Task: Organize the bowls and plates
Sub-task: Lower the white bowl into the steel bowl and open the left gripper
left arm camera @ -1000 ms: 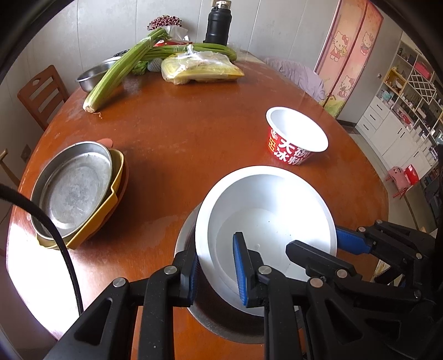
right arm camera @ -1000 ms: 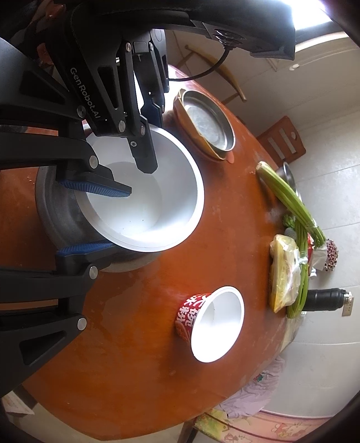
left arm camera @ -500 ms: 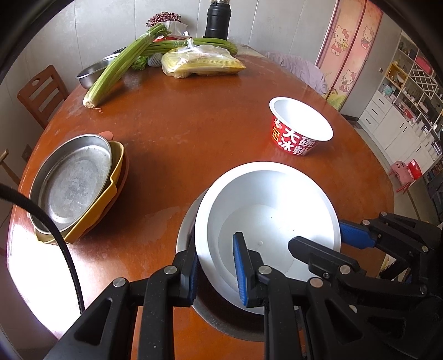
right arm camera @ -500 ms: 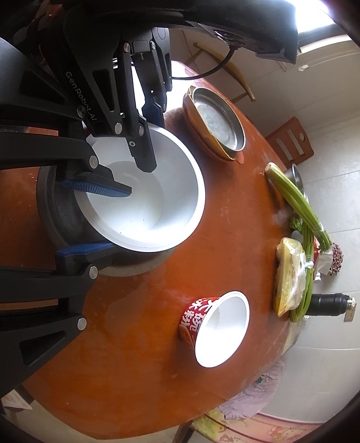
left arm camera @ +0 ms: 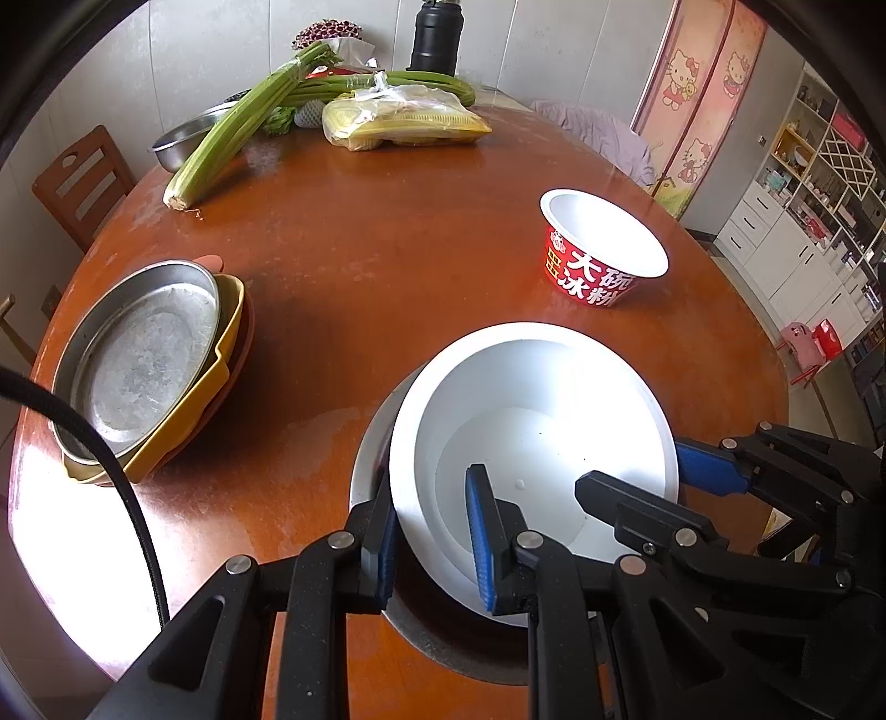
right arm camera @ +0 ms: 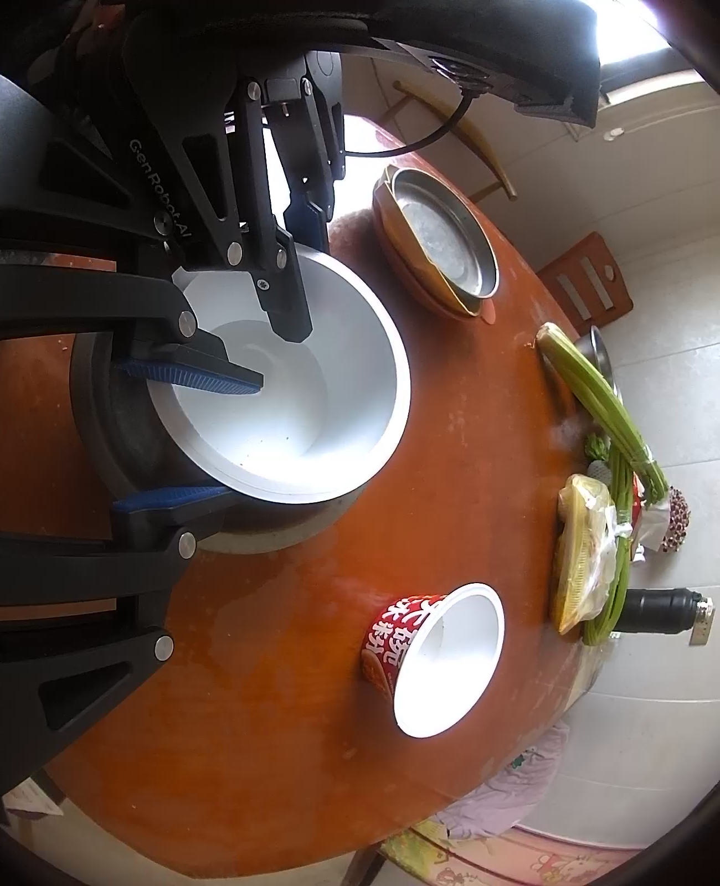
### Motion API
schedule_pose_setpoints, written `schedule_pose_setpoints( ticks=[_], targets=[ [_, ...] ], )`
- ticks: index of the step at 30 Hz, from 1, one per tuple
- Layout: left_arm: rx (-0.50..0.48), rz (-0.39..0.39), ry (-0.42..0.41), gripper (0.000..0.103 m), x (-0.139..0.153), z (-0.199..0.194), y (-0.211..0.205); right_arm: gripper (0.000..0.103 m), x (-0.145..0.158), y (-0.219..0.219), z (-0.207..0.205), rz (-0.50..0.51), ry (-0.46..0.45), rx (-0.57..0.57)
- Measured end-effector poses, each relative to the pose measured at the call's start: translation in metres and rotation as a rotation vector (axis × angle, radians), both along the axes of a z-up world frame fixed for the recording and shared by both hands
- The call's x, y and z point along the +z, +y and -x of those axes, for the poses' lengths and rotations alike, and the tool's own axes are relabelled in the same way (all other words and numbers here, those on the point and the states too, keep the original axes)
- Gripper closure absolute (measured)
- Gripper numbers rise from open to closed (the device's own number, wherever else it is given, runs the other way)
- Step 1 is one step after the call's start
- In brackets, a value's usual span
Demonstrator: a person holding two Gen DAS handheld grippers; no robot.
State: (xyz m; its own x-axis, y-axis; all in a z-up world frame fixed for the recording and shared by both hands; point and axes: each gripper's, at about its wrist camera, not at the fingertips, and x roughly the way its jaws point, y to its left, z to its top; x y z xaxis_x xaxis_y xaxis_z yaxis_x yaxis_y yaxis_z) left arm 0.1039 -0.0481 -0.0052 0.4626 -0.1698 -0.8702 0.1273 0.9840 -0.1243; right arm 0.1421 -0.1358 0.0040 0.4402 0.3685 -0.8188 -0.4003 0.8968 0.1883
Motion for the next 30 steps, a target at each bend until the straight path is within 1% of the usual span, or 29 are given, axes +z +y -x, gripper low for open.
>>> schedule_pose_setpoints(
  ticks=[14, 30],
  targets=[
    [-0.011, -0.010, 0.000, 0.080, 0.0000, -0.0003, -0.0031, 0.070, -0.0033, -0.0006, -0.0027, 0.008, 0.011, -0.007],
    [0.011, -0.012, -0.031, 0.080, 0.0079, 0.0058, 0.0013, 0.070, -0.0032, -0.0082, -0.0028, -0.019, 0.013, -0.008]
  ],
)
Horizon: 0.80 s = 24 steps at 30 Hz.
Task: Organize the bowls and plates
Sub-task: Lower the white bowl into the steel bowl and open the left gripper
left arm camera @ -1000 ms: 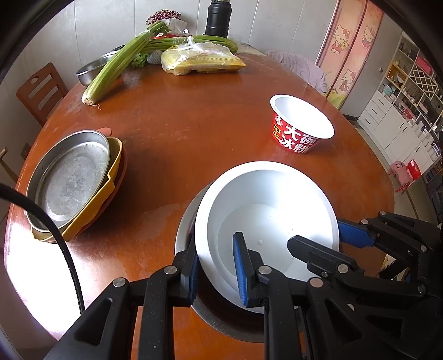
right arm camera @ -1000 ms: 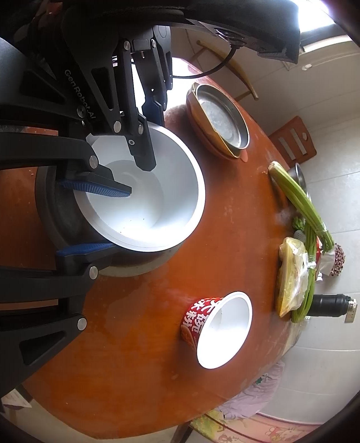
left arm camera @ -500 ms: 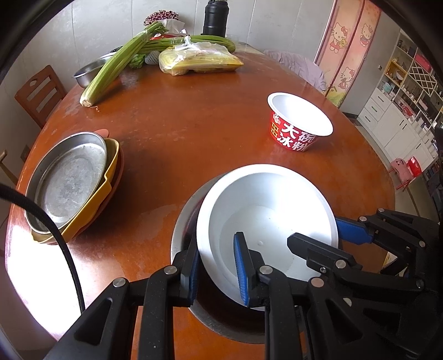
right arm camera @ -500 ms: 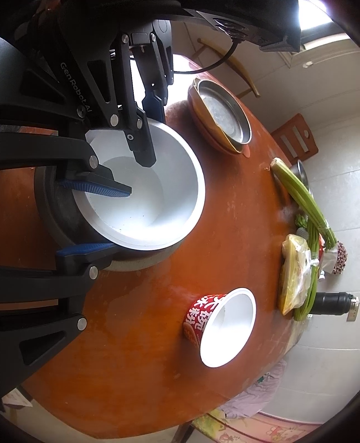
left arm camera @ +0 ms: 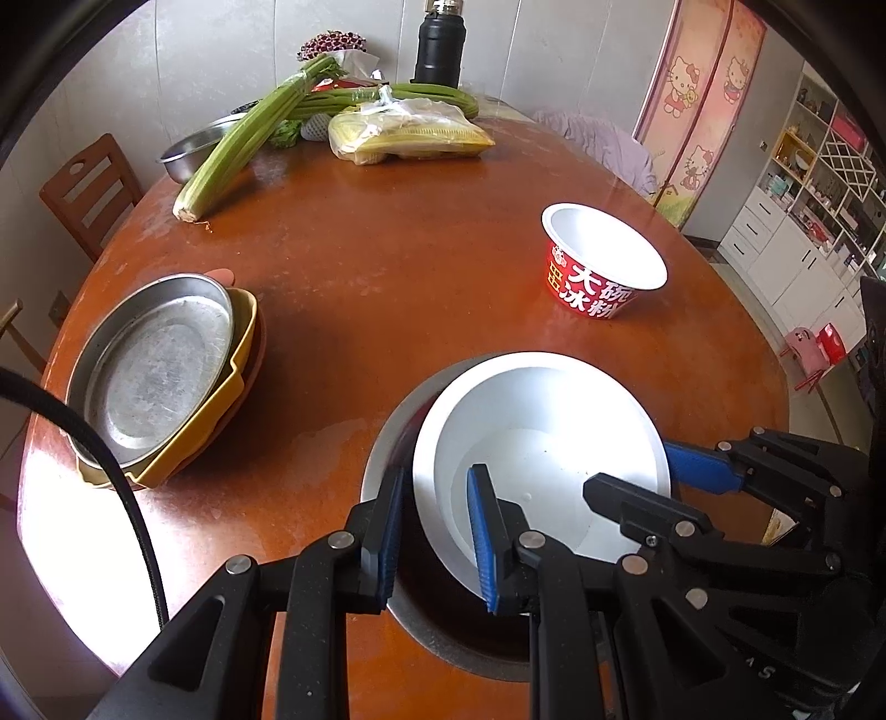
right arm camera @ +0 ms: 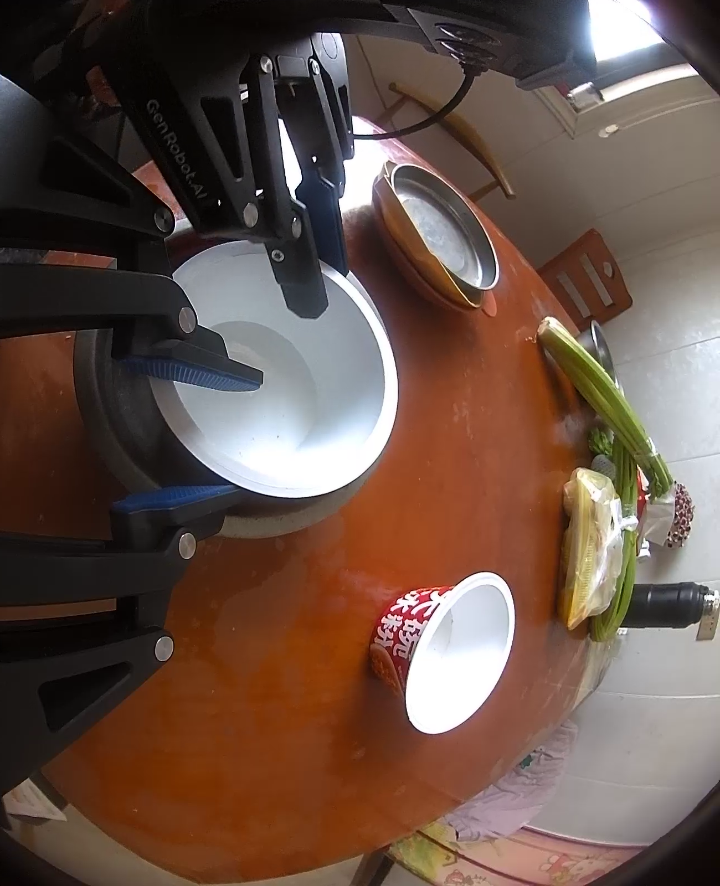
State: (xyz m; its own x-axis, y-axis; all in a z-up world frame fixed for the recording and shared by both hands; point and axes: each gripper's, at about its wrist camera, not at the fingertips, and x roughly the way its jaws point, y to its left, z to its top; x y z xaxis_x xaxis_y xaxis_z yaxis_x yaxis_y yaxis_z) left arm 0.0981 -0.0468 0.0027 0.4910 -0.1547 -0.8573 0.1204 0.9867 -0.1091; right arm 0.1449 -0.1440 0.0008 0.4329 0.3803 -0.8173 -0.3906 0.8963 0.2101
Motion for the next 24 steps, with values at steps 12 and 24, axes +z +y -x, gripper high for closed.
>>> schedule_pose_setpoints(
  ticks=[12, 24],
  targets=[
    [0.008, -0.026, -0.022, 0.080, 0.010, 0.002, -0.003, 0.069, 0.004, -0.012, 0.001, -0.055, -0.024, -0.005],
    [0.012, -0.048, -0.041, 0.076, 0.018, 0.003, -0.010, 0.069, 0.008, -0.027, 0.005, -0.067, -0.060, -0.030]
  ],
)
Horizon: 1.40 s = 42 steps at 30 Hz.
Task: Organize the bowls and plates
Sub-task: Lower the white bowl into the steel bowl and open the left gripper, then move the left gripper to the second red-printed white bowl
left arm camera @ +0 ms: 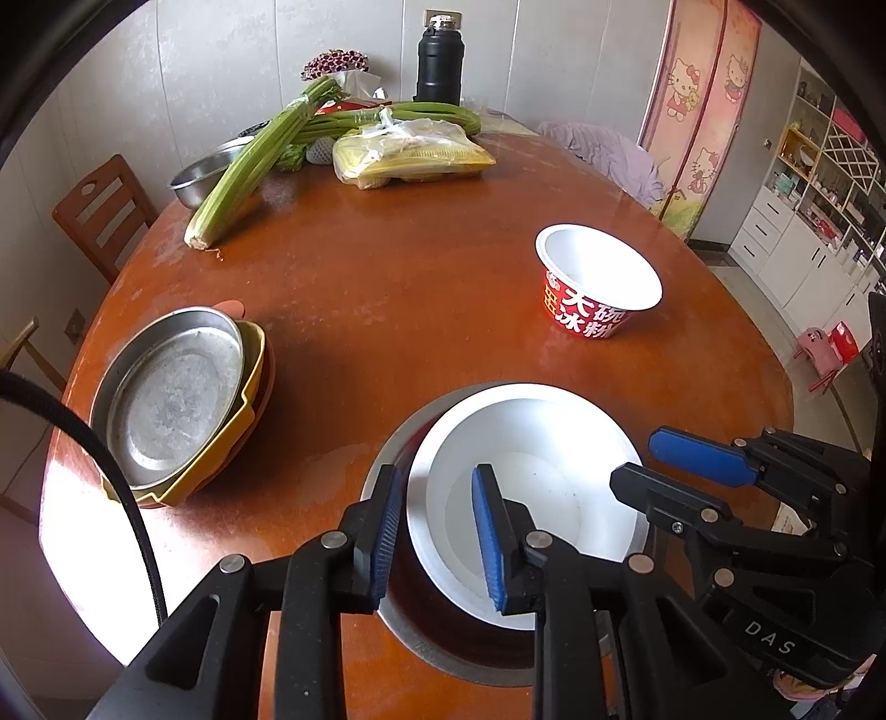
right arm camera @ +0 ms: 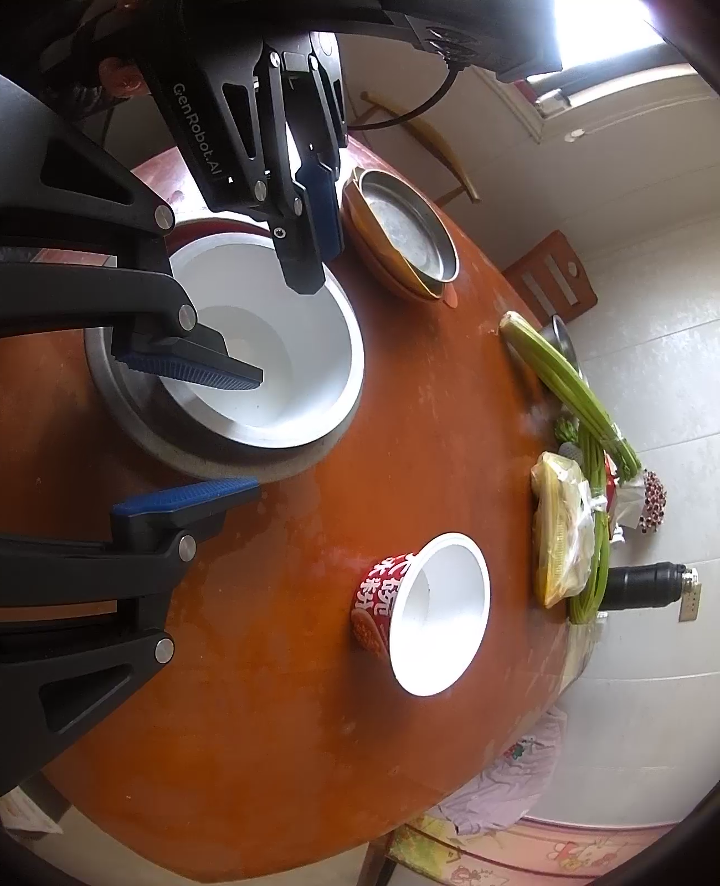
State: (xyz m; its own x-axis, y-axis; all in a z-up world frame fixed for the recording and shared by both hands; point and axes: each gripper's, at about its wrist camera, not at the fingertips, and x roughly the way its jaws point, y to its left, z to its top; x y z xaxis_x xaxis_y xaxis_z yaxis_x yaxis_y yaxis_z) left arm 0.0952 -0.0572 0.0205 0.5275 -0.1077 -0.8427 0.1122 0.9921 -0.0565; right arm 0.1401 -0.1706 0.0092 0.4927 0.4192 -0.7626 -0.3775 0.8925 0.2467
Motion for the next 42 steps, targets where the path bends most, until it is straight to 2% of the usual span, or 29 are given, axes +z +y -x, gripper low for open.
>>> schedule_pose_setpoints(
  ticks=[15, 30, 42],
  targets=[
    [-0.025, -0.004, -0.025, 0.073, 0.011, -0.029, -0.013, 0.069, -0.001, -0.029, -0.013, -0.022, 0.007, -0.064],
    [-0.079, 0.018, -0.034, 0.070, 0.022, -0.075, -0.031, 0.069, 0.011, -0.051, -0.051, 0.002, 0.016, -0.136],
    [-0.127, 0.028, -0.030, 0.069, 0.027, -0.112, -0.046, 0.069, 0.017, -0.076, -0.087, 0.006, 0.028, -0.242]
  ],
)
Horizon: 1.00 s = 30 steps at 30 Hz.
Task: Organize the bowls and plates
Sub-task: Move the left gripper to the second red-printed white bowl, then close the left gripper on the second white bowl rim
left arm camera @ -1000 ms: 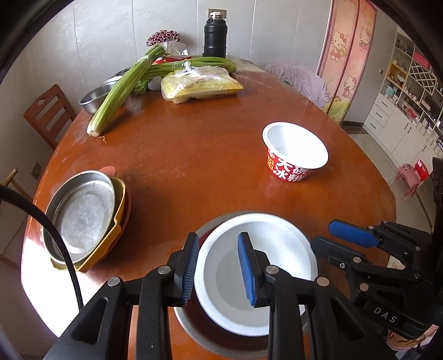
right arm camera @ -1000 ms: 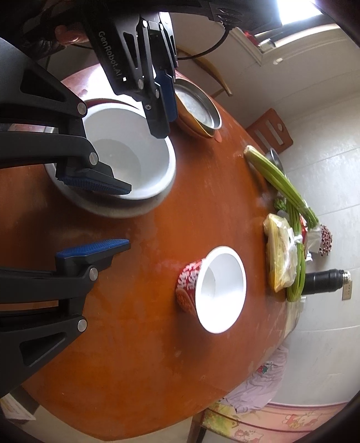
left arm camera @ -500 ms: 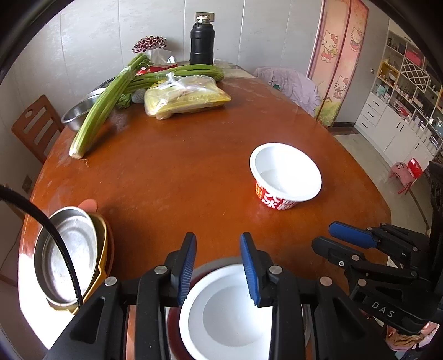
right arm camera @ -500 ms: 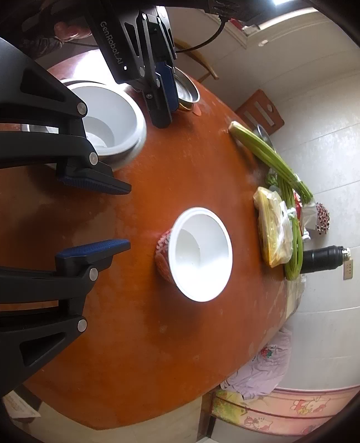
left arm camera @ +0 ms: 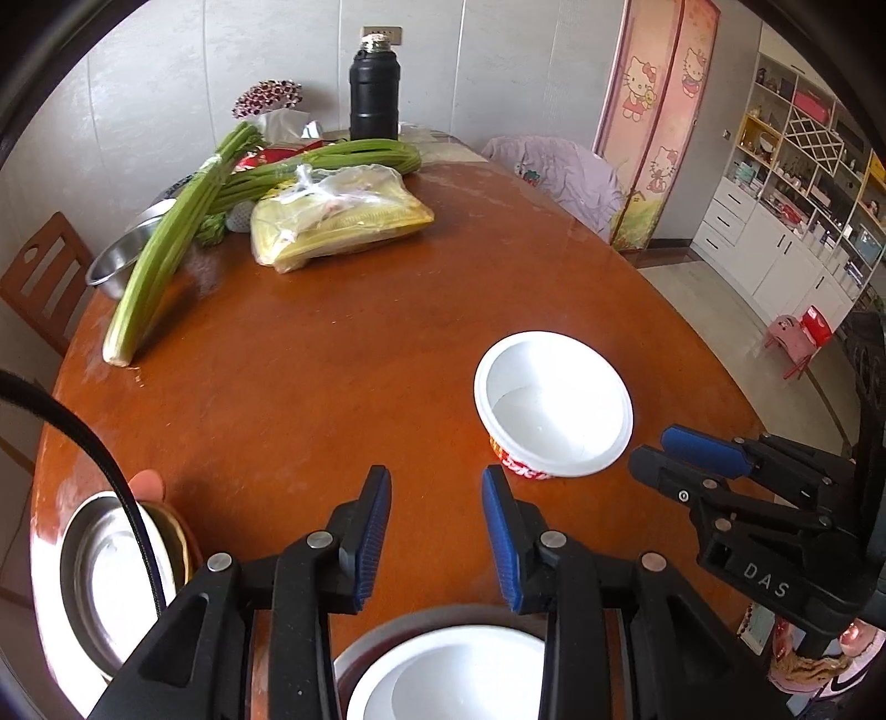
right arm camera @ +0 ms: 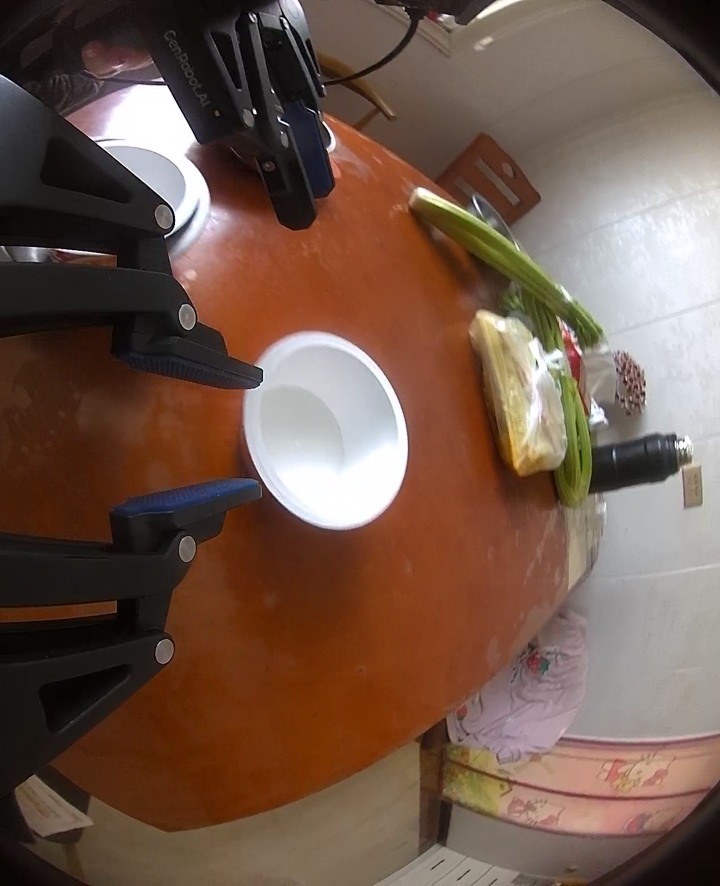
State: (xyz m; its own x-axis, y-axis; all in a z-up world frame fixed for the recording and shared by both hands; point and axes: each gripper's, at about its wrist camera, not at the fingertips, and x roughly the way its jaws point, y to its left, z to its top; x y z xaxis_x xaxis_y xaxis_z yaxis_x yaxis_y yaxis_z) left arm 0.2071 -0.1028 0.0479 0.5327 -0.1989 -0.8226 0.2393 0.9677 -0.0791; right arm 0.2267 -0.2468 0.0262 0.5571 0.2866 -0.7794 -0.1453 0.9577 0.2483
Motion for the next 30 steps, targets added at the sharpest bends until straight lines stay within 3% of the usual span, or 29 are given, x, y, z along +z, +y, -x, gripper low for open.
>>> schedule_pose_setpoints(
  ticks=[14, 30],
  targets=[
    [-0.026, 0.013, 0.056, 0.069, -0.018, -0.039, -0.014, 0.069, -0.030, -0.012, -0.057, 0.022, 0.072, -0.056],
    [0.004, 0.034, 0.131, 0.069, -0.042, -0.062, -0.005, 0.068, -0.042, 0.026, -0.071, 0.068, 0.078, 0.077]
  ],
)
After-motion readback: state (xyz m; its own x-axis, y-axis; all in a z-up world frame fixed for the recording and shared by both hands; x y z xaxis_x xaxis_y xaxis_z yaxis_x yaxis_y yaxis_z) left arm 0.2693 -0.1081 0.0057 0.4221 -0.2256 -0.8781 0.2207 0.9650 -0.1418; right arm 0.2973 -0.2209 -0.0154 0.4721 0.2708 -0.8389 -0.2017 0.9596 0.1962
